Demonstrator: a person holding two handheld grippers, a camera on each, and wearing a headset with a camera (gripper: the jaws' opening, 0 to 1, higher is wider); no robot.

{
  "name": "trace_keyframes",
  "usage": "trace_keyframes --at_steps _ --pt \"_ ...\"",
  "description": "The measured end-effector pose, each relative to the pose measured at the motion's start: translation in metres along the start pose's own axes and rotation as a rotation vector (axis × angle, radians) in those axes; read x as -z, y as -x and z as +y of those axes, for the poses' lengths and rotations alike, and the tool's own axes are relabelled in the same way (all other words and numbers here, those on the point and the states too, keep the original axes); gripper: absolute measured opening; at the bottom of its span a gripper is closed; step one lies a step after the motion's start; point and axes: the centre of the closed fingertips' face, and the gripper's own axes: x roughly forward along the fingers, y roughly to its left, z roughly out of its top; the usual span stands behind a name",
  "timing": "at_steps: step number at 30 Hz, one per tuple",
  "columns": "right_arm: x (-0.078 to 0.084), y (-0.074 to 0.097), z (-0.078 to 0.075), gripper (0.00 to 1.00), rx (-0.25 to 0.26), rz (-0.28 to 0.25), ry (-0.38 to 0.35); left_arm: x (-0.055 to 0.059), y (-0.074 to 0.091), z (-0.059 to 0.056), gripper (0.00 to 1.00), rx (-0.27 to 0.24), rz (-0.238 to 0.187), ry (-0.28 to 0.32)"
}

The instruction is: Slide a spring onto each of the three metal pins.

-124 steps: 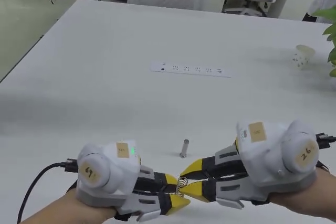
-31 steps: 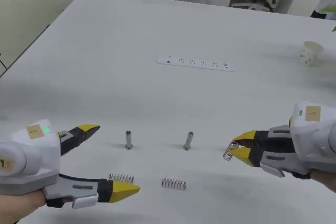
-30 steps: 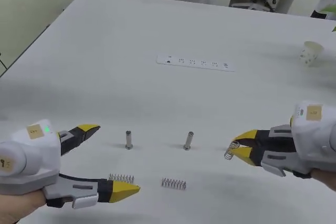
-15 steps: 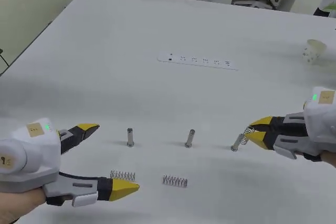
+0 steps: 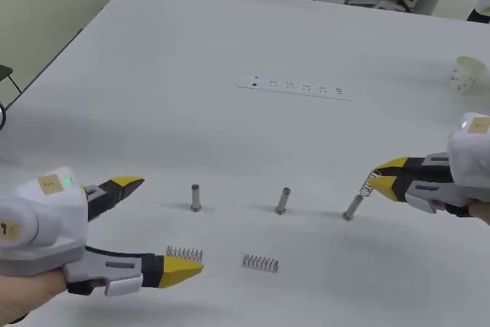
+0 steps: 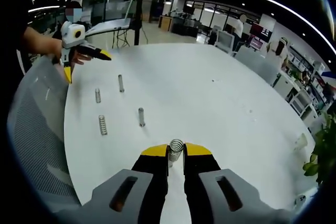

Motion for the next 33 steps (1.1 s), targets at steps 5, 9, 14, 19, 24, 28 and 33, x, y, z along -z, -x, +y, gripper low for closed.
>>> trace_keyframes --at_steps 5,9,14,19,24,28,33 --pt "0.002 -0.002 -0.001 0.08 -0.003 -0.002 -0.023 -0.002 0.001 0.002 0.98 -0.007 -0.005 -0.002" --pt "0.003 -0.004 -0.002 0.08 -0.005 0.001 -0.026 -0.004 0.002 0.003 0.98 -0.007 -0.007 -0.005" --pt "0.005 -0.007 -0.001 0.08 -0.012 0.005 -0.034 -0.008 0.003 0.002 0.98 -0.004 -0.008 -0.011" --pt "0.008 -0.011 -0.001 0.08 -0.017 0.013 -0.038 -0.01 0.003 0.002 0.98 -0.004 -0.007 -0.012" --pt "0.011 -0.015 -0.001 0.08 -0.025 0.006 -0.048 -0.008 0.004 0.002 0.98 -0.004 0.002 -0.012" --pt "0.009 -0.018 -0.007 0.08 -0.012 -0.008 -0.083 -0.007 0.005 0.002 0.98 -0.007 0.006 -0.011" --pt "0.006 -0.017 -0.007 0.08 -0.014 -0.009 -0.071 -0.008 0.006 0.003 0.98 -0.008 0.004 -0.01"
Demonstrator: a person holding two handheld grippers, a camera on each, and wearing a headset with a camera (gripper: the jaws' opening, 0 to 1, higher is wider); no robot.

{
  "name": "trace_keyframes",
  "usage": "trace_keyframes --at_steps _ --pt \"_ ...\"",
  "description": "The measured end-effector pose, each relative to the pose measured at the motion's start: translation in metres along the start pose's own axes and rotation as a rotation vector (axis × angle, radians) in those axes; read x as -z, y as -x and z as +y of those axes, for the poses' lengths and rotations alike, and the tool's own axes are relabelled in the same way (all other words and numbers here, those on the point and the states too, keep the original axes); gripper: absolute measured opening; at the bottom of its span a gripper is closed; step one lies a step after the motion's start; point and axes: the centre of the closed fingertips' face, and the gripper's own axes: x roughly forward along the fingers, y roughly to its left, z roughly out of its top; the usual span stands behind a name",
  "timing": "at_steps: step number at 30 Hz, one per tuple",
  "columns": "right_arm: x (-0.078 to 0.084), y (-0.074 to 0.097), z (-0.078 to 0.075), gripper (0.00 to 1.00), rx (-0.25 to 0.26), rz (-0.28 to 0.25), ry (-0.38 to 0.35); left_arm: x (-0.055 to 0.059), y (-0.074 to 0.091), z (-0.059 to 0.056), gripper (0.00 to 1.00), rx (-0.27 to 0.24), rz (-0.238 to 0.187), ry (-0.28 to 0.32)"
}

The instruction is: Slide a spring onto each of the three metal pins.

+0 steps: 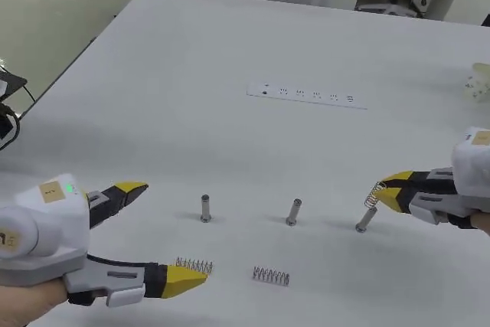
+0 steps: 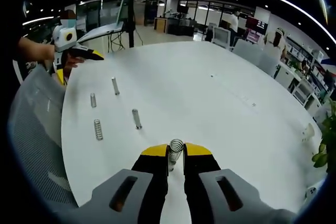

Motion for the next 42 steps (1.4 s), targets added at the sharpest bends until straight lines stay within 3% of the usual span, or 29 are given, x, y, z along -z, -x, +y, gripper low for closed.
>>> trace_keyframes --at_steps 12,25,42 --pt "-0.002 0.002 0.002 0.08 -0.004 0.007 0.023 0.003 -0.001 0.0 0.98 0.0 0.002 0.005" --pt "0.007 0.003 0.003 0.08 -0.004 0.022 0.018 0.006 0.0 -0.002 0.97 0.001 0.008 0.008" --pt "0.036 -0.017 0.009 0.08 -0.026 0.086 -0.01 0.011 0.004 0.0 0.96 -0.011 0.019 0.017"
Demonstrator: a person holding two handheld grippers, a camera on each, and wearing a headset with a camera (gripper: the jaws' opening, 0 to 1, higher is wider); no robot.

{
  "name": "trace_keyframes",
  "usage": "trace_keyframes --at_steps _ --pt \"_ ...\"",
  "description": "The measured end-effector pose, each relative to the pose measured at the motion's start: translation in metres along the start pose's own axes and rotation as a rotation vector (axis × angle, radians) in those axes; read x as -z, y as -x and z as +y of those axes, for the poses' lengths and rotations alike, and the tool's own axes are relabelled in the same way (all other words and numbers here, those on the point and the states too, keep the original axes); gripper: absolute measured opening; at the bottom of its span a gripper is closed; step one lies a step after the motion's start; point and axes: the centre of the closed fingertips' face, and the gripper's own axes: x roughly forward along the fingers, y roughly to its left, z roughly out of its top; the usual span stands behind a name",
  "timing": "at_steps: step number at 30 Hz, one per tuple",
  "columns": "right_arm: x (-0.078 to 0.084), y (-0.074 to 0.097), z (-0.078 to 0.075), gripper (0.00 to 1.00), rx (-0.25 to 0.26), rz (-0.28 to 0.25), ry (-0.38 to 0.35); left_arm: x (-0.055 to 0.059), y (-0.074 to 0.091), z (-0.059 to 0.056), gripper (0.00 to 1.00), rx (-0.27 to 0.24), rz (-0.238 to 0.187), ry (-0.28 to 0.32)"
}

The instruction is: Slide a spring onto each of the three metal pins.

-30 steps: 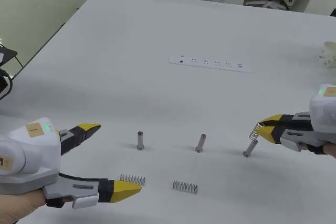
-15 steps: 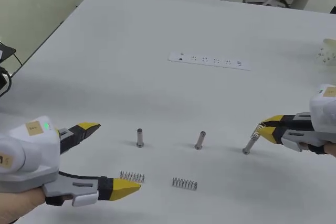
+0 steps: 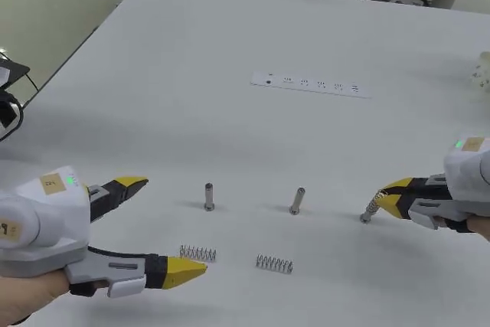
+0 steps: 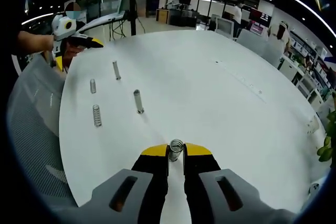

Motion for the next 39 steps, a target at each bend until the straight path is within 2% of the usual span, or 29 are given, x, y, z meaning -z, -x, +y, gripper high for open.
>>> trace_keyframes --at_steps 14,20,25,30,34,39 --pt "0.02 -0.012 0.002 0.08 -0.001 0.046 -0.001 0.003 0.002 0.002 0.96 -0.005 0.004 0.002" --pt "0.017 -0.011 0.002 0.08 -0.001 0.029 -0.034 0.004 0.002 0.002 0.96 -0.004 0.007 -0.001" --pt "0.017 -0.009 0.002 0.1 0.004 0.04 -0.019 0.004 0.002 0.002 0.96 0.0 0.009 0.004" --pt "0.01 -0.005 0.003 0.15 0.01 0.015 -0.022 0.001 0.001 0.0 0.96 0.0 0.0 0.001" --pt "0.011 -0.005 0.0 0.19 0.012 0.015 -0.021 -0.001 0.001 0.0 0.96 0.004 0.0 -0.004" --pt "0.006 0.0 -0.001 0.2 0.019 0.0 -0.018 -0.004 0.002 -0.001 0.96 0.004 -0.002 -0.01"
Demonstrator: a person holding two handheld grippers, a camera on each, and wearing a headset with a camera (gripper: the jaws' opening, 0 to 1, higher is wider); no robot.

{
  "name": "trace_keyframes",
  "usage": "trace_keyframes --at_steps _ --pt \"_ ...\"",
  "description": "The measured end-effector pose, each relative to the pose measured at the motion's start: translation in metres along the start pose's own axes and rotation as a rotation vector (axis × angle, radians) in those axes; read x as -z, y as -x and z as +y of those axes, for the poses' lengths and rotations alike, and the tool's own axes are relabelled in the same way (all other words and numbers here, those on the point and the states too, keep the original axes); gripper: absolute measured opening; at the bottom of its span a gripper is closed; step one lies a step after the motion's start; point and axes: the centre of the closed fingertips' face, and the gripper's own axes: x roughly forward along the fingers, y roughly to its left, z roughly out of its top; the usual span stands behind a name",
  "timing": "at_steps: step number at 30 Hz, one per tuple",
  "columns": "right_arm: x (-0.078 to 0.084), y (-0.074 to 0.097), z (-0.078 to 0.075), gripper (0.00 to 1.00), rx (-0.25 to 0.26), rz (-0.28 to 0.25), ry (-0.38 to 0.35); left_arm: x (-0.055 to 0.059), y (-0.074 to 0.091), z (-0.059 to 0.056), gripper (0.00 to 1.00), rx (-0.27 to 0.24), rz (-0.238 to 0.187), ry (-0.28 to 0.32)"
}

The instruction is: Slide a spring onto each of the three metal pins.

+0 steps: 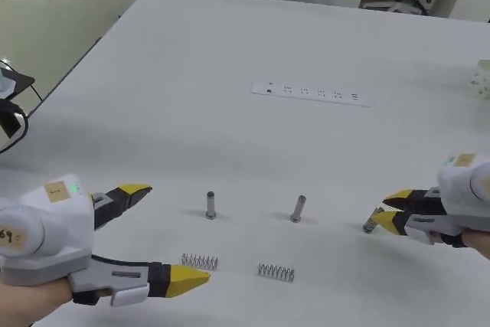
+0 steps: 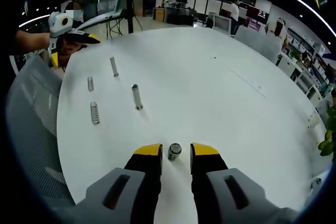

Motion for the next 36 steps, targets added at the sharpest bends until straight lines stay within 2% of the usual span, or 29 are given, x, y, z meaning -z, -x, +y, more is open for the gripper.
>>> trace_keyframes --at_steps 9,22,29,36 --pt "-0.003 0.011 -0.001 0.23 0.007 -0.022 -0.006 -0.003 0.0 0.0 0.96 0.001 0.0 -0.003" --pt "-0.01 0.024 0.013 0.22 0.004 -0.064 0.005 -0.003 0.001 -0.001 0.96 0.005 0.003 -0.005" --pt "-0.021 0.029 0.03 0.22 -0.029 -0.105 0.022 -0.004 0.0 -0.002 0.96 0.007 0.005 -0.004" --pt "-0.029 0.025 0.059 0.22 -0.085 -0.133 0.038 -0.005 0.0 -0.003 0.96 0.012 0.003 -0.009"
